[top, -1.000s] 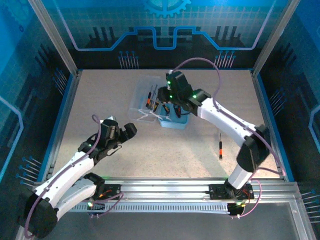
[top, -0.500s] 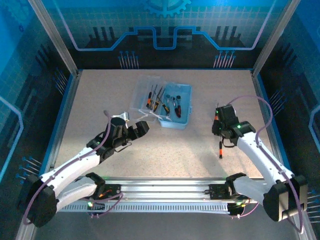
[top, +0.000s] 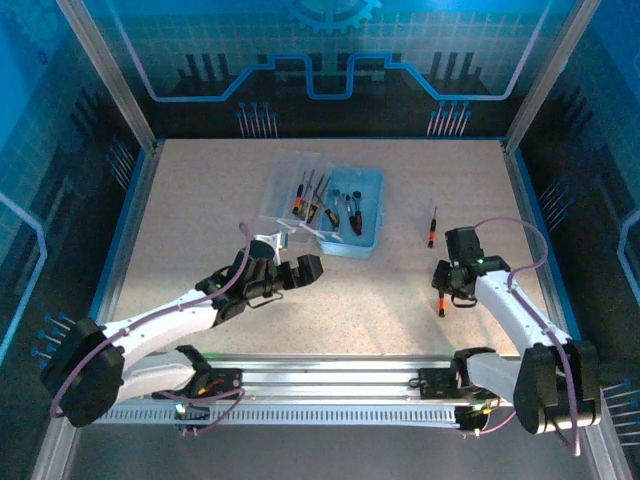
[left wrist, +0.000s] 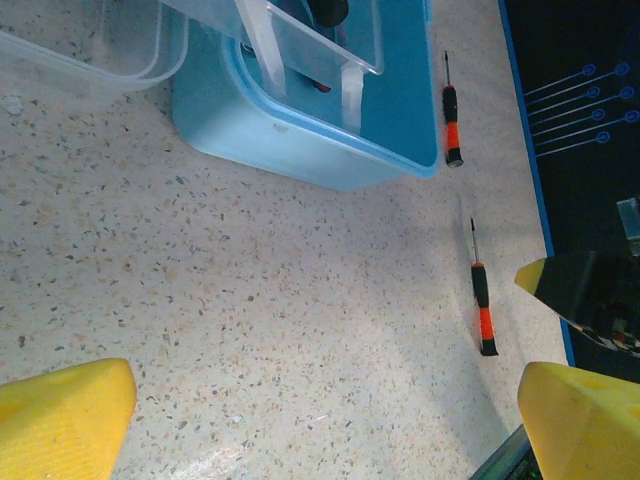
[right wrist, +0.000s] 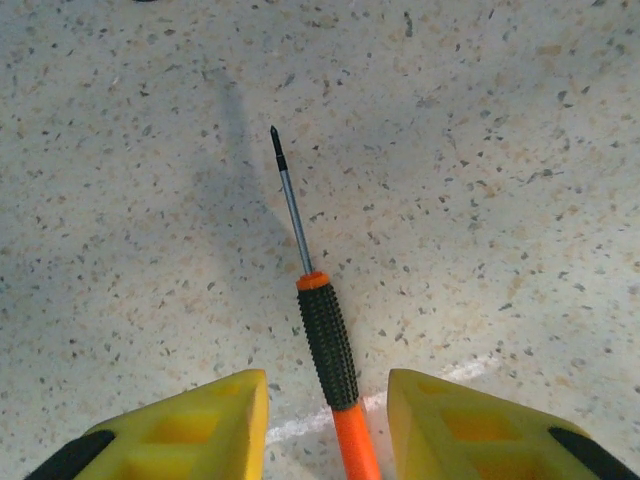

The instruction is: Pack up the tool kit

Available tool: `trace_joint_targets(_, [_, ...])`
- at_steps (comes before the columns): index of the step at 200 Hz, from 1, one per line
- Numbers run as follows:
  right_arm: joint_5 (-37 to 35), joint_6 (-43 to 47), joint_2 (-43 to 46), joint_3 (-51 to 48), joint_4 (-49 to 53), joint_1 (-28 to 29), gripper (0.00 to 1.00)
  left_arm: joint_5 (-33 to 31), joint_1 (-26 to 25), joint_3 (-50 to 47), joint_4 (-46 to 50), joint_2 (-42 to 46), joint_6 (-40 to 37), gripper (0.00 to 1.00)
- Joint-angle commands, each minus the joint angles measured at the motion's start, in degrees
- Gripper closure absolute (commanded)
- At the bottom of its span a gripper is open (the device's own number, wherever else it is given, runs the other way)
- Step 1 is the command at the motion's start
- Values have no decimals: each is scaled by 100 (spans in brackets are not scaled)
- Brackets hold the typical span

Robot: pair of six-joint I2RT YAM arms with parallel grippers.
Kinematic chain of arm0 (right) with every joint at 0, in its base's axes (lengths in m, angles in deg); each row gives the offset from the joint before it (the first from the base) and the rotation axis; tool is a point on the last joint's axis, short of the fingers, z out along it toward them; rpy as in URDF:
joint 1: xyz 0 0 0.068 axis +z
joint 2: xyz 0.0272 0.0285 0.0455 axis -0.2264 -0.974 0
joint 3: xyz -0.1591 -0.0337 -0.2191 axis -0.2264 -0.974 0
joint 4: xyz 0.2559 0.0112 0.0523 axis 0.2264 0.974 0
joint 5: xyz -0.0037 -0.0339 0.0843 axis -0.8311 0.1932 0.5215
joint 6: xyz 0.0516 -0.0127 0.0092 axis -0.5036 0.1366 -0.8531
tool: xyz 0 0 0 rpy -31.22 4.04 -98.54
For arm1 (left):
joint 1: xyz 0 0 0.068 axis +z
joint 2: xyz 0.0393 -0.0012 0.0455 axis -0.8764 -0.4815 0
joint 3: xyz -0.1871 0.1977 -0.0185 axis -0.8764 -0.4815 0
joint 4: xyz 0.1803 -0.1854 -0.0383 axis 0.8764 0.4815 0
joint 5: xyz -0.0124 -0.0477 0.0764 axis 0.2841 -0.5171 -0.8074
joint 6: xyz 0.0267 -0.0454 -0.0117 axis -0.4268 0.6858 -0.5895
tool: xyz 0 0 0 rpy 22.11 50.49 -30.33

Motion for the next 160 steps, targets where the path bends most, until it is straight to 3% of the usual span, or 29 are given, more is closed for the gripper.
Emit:
trace_joint_targets(1, [646,64,-198,-46,-392,-276,63,-208,-30,109,14,215,-210,1])
trace_joint_targets(87, [961,-26,-1071,-164,-718,-528,62,-197,-31,111,60,162,-125,1])
trace_joint_targets(160, [1062,-6,-1128,-148,-889,-589,75,-368,-29,188,280,256,-271,1])
